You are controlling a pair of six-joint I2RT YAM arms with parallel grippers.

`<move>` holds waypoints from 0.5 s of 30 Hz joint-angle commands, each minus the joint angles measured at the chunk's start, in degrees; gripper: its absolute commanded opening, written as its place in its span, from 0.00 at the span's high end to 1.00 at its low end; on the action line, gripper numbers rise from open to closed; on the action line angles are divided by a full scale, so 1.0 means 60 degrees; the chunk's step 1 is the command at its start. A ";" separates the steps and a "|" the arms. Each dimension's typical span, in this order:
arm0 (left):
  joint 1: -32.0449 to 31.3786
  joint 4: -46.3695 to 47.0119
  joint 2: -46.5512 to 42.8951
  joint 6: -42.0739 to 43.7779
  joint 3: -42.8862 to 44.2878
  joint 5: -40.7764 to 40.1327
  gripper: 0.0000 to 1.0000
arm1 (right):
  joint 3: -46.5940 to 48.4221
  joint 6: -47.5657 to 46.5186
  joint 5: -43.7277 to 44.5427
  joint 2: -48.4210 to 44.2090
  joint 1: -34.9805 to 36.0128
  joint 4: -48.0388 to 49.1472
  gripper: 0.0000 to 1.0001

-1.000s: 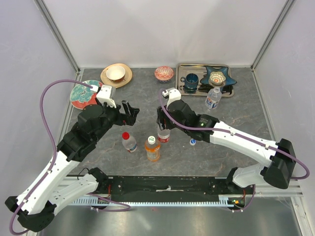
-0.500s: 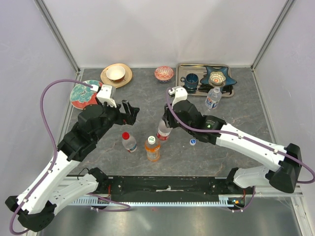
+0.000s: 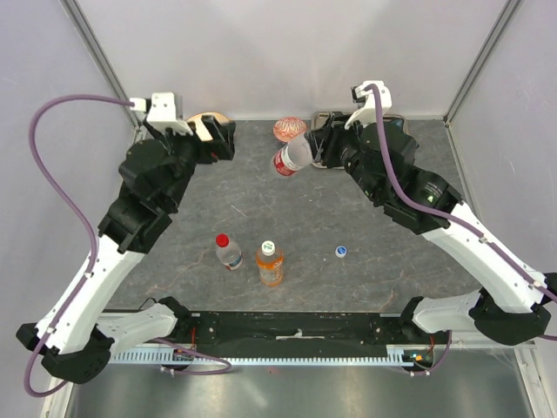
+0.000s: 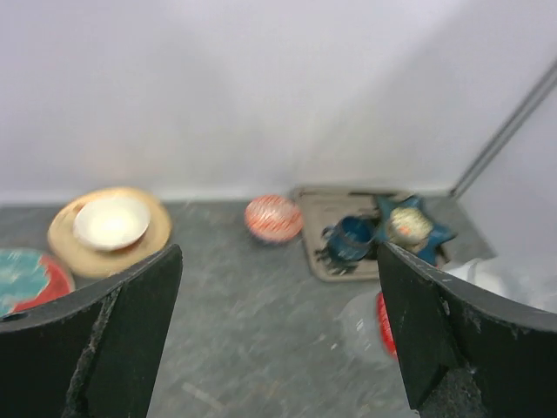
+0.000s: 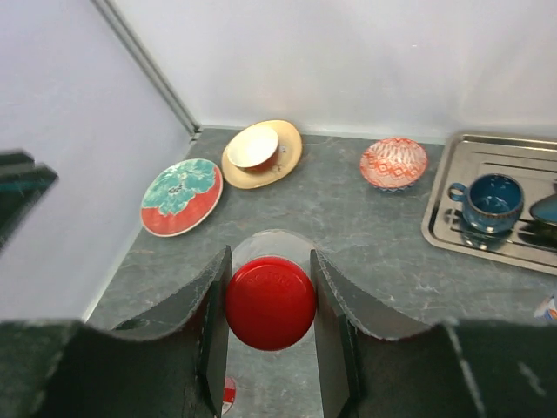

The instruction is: Unscrew the bottle caps

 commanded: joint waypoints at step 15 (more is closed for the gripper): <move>0.2255 0.4430 0.1982 -0.4568 -0.0153 1.5151 0.00 | -0.0988 0.1346 -0.6891 -0.1285 -0.2282 0.1335 1.00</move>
